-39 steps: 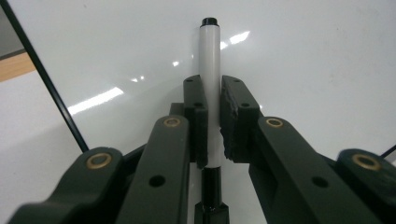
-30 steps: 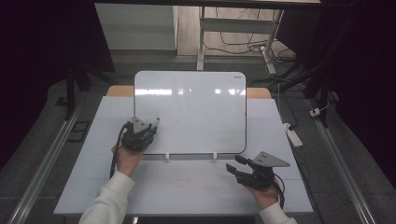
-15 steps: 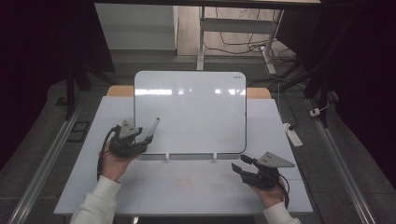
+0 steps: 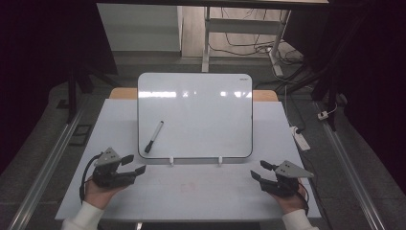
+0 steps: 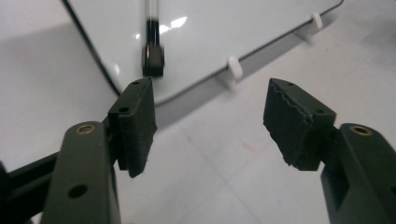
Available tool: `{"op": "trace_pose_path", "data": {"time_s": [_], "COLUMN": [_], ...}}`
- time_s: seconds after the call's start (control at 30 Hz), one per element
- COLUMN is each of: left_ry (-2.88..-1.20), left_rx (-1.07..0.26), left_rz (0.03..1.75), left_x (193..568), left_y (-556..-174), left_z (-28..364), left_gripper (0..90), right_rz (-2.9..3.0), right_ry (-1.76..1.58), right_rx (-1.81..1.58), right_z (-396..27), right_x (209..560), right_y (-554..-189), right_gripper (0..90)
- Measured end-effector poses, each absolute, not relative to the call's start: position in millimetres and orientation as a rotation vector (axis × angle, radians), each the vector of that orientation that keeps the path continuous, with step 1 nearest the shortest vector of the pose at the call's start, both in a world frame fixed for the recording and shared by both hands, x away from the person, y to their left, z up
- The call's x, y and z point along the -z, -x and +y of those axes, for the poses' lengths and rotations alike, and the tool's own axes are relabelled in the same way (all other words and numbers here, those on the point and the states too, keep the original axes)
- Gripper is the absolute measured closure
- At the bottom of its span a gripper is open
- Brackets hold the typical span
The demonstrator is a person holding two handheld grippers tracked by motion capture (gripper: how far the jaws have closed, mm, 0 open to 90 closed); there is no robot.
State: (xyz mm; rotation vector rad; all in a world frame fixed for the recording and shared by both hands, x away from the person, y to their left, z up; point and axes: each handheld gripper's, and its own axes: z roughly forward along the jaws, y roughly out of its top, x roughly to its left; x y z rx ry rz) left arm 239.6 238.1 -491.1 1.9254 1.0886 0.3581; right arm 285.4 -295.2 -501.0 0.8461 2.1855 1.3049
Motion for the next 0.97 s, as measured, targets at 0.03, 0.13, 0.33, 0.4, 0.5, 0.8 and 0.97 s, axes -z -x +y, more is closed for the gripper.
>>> {"op": "trace_pose_path", "data": {"time_s": [0.03,0.13,0.33,0.4,0.5,0.8,0.97], "left_ry": [-1.928,-1.94,-1.965,-1.966,-1.965,-1.973,-1.975], "left_rx": [-0.353,-0.341,-0.349,-0.354,-0.354,-0.352,-0.345], "left_rz": [1.088,1.087,1.084,1.087,1.09,1.099,1.102], "left_x": [494,502,508,508,508,509,510], "left_y": [-236,-225,-217,-218,-218,-219,-220], "left_z": [240,243,243,243,243,242,243], "left_gripper": [33.7,32.5,31.7,31.5,31.2,30.3,30.1], "right_rz": [2.189,2.198,2.209,2.21,2.211,2.214,2.214], "right_ry": [-0.845,-0.846,-0.87,-0.872,-0.863,-0.848,-0.844], "right_rx": [-1.3,-1.279,-1.244,-1.244,-1.244,-1.24,-1.24], "right_z": [-297,-300,-306,-306,-305,-303,-303], "right_x": [502,505,512,512,512,511,511], "right_y": [-285,-286,-289,-290,-290,-289,-289], "right_gripper": [43.6,43.5,43.6,43.6,43.5,43.4,43.3]}}
